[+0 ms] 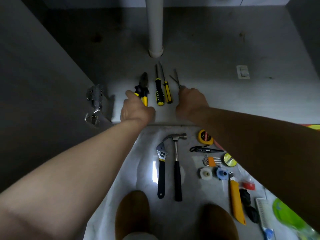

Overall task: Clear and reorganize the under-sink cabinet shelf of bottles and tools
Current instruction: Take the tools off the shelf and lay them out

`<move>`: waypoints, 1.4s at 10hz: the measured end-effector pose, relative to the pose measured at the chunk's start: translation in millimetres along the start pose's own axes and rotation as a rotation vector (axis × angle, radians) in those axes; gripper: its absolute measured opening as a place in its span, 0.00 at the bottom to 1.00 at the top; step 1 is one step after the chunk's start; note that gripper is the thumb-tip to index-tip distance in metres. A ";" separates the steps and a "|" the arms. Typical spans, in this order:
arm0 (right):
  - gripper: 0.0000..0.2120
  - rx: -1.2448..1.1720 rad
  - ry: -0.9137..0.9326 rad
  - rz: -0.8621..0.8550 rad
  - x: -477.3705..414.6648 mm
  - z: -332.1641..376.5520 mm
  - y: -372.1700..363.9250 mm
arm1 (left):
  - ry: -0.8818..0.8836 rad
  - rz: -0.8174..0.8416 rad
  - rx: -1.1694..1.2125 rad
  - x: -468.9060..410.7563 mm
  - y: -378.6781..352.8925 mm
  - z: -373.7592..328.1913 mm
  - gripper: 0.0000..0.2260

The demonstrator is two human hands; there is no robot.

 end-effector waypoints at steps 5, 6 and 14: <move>0.09 -0.516 0.066 0.679 125.3 -30.1 -105.3 | -0.183 0.413 0.078 99.0 -71.4 136.4 0.18; 0.08 -0.430 -0.172 0.870 133.5 -49.8 -140.4 | -0.053 0.332 -0.022 87.1 -74.5 160.7 0.21; 0.08 -0.103 0.058 0.343 92.6 -42.0 -97.7 | -0.271 -0.169 -0.211 74.7 -35.2 83.0 0.11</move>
Point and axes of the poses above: each hand's wrist, its own x-axis away from the middle knuckle, its own y-axis out of the back of the hand, z = x × y, the point moved 6 cm from there along -x, towards the middle knuckle, and after that the axes turned 5 degrees about z, right-handed, at the moved point
